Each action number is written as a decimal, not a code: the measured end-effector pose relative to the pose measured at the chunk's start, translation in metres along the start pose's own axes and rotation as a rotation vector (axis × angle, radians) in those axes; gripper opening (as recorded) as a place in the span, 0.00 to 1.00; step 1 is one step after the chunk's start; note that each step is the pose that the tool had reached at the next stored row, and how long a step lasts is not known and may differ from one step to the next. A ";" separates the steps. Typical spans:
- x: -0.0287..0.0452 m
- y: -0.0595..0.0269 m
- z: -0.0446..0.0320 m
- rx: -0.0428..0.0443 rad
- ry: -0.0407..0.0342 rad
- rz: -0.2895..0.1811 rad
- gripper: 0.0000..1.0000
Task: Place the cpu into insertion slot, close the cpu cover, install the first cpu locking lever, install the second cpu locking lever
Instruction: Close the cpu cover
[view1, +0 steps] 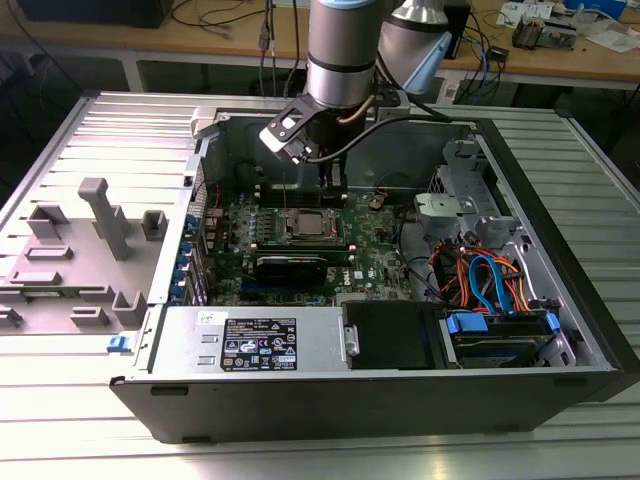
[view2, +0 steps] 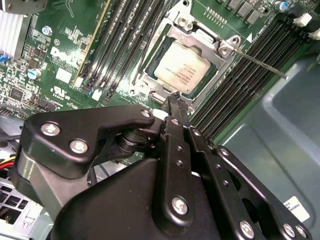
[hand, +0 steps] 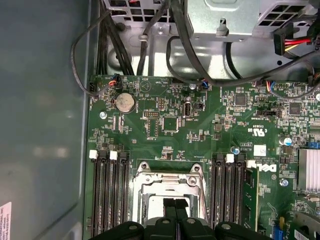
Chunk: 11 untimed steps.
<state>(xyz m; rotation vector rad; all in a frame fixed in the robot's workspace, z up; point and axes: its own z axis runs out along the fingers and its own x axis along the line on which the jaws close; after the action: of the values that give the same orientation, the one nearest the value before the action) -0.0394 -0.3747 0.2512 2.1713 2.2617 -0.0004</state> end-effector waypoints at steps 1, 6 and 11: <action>0.0000 -0.0008 0.0001 0.0000 -0.0001 0.000 0.11; 0.0004 -0.0123 0.0005 0.0000 0.0007 0.000 0.11; 0.0011 -0.0301 0.0018 0.0000 0.0010 0.000 0.11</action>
<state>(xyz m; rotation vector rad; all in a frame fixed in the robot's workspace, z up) -0.0694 -0.3748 0.2493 2.1715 2.2626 0.0006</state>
